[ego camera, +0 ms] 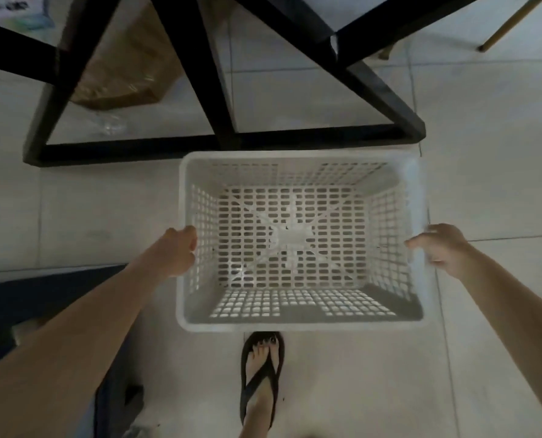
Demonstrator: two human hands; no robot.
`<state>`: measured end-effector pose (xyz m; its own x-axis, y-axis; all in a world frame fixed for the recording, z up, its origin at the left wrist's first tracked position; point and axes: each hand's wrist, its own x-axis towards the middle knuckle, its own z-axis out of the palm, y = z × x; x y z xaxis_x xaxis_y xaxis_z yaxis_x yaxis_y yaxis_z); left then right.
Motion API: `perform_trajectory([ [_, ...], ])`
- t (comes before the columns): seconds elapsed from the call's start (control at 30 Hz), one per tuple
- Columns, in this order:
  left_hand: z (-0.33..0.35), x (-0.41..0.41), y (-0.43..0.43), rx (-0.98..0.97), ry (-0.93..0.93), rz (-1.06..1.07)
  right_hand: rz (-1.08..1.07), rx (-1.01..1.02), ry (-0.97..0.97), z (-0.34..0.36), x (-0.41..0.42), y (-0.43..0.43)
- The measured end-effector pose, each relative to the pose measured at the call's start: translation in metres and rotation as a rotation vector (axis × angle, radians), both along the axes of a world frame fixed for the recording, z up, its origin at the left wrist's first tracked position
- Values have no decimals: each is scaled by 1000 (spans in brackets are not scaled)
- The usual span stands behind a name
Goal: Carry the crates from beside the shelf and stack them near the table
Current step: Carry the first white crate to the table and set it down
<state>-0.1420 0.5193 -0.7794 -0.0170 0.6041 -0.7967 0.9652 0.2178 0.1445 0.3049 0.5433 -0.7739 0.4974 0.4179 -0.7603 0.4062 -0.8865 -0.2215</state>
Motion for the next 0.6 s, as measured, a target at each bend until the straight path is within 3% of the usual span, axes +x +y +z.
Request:
perform_trajectory([
  [0.23,-6,27,11,-28,124,-24,-54,60,27,-18,5,12],
  [0.43,4,40,4,-97,131,19,65,66,35,-1,6,6],
  [0.6,34,50,-6,-33,203,-6,184,62,16,27,-1,-3],
])
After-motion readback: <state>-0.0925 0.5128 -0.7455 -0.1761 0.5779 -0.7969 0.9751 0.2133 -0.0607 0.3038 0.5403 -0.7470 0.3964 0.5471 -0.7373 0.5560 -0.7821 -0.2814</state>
